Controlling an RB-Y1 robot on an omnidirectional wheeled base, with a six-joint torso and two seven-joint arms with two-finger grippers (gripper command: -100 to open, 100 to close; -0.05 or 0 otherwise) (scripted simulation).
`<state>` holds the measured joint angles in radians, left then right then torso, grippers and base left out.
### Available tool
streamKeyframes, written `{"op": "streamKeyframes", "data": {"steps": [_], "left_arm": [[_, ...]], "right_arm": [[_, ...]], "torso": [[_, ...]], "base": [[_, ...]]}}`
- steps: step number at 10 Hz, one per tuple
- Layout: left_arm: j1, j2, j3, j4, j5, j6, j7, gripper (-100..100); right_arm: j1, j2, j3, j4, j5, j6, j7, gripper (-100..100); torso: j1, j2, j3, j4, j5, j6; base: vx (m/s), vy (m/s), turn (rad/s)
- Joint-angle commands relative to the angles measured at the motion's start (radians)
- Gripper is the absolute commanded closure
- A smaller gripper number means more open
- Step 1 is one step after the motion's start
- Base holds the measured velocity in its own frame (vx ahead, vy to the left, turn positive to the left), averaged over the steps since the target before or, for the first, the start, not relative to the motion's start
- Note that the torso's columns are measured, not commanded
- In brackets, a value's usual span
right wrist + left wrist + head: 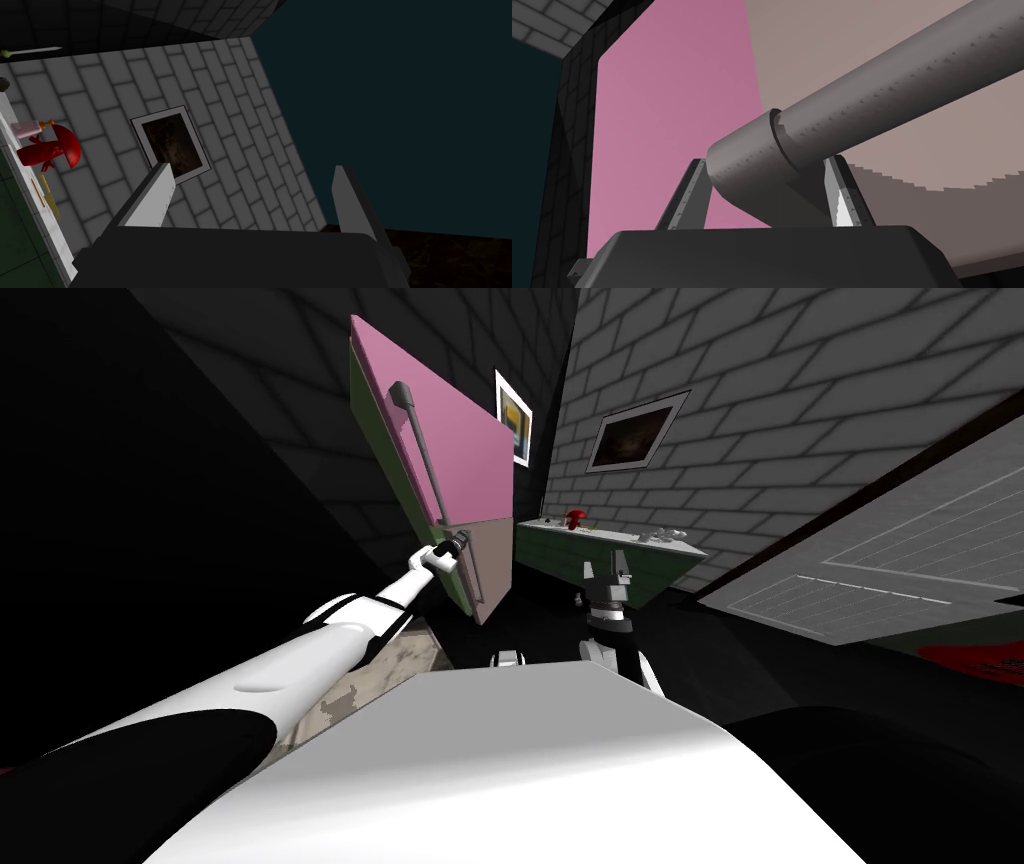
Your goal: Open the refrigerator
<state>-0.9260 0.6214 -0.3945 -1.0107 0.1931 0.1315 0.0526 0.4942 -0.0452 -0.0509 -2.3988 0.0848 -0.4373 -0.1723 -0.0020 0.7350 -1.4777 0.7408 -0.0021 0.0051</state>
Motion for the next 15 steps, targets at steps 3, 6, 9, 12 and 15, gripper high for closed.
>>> {"op": "streamKeyframes", "data": {"steps": [3, 6, 9, 12, 15], "left_arm": [[-0.097, -0.107, 0.005, 0.126, -0.028, 0.001, -0.036, 100], [-0.176, -0.195, 0.004, 0.258, -0.051, 0.005, -0.07, 100], [-0.255, -0.283, 0.003, 0.352, -0.073, 0.01, -0.104, 100], [-0.255, -0.283, 0.003, 0.369, -0.073, 0.01, -0.104, 100], [-0.253, -0.271, 0.026, 0.359, -0.09, 0.012, -0.102, 100]], "right_arm": [[0.0, 0.0, 0.0, 0.0, 0.0, 0.0, 0.0, 0], [0.0, 0.0, 0.0, 0.0, 0.0, 0.0, 0.0, 0], [0.0, 0.0, 0.0, 0.0, 0.0, 0.0, 0.0, 0], [0.0, 0.0, 0.0, 0.0, 0.0, 0.0, 0.0, 0], [0.0, 0.0, 0.0, 0.0, 0.0, 0.0, 0.0, 0]], "torso": [[-0.006, 0.003, 0.002, 0.0, -0.002, 0.001], [-0.004, 0.002, 0.001, -0.001, -0.001, -0.001], [0.0, 0.005, 0.003, -0.002, 0.001, -0.004], [0.01, 0.002, 0.001, -0.006, 0.005, -0.01], [0.003, 0.001, 0.0, -0.006, 0.003, -0.006]], "base": [[-0.064, -0.085, 0.102], [-0.08, -0.102, 0.075], [-0.065, -0.095, 0.078], [-0.003, 0.009, -0.018], [0.015, -0.07, 0.038]]}}
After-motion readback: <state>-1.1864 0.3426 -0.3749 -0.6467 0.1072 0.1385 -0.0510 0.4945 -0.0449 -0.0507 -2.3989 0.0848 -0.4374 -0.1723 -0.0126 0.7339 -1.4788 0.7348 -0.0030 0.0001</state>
